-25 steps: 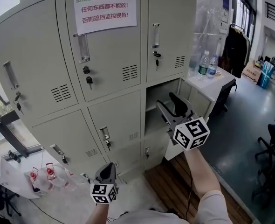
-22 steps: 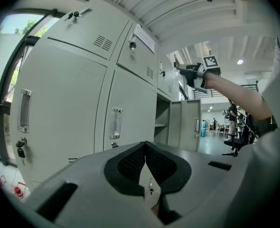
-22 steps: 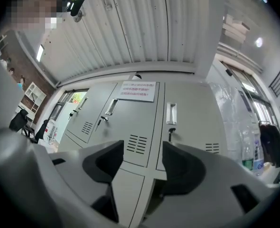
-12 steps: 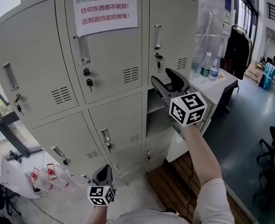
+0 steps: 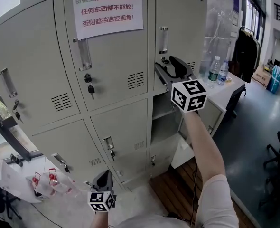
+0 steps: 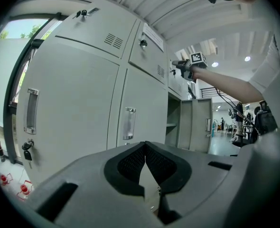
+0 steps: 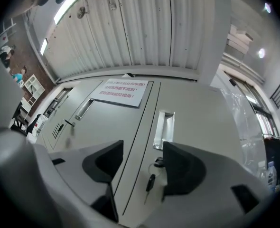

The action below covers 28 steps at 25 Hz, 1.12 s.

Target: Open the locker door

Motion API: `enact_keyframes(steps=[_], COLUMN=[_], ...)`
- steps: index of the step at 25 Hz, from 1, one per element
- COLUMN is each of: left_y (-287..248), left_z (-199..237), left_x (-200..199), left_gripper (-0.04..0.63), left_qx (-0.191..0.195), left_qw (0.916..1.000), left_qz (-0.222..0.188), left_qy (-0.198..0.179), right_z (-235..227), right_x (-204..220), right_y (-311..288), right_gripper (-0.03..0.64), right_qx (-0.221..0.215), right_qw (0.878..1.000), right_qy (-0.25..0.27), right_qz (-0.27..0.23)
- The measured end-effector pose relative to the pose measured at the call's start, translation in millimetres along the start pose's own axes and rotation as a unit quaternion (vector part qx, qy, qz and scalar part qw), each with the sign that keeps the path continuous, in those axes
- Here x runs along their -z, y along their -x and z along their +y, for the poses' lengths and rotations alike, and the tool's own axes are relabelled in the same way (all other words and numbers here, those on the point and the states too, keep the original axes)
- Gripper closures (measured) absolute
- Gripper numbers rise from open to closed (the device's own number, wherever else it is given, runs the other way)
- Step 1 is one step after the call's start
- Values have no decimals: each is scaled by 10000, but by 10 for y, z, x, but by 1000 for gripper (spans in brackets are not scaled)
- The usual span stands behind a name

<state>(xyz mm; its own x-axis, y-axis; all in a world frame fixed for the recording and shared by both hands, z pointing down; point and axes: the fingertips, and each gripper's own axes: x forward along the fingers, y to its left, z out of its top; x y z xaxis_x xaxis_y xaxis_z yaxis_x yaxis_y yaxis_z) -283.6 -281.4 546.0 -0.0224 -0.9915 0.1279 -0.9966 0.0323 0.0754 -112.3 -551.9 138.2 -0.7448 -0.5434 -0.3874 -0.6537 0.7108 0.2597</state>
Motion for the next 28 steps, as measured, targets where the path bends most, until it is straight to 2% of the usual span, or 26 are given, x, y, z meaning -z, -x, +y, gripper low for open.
enact_keyframes(steps=[13, 28], left_y=[-188, -302], left_z=[206, 271], left_x=[-28, -77], left_gripper=[587, 586], left_qx=[-106, 50], left_qw=[9999, 10000], left_qz=[57, 64], left_qy=[15, 23], right_z=[-144, -133], right_x=[-107, -156], right_y=[-494, -526], right_gripper=[385, 385], right_qx=[-150, -65], right_qw=[9996, 9998], right_qy=[-145, -65], right_qz=[-208, -200])
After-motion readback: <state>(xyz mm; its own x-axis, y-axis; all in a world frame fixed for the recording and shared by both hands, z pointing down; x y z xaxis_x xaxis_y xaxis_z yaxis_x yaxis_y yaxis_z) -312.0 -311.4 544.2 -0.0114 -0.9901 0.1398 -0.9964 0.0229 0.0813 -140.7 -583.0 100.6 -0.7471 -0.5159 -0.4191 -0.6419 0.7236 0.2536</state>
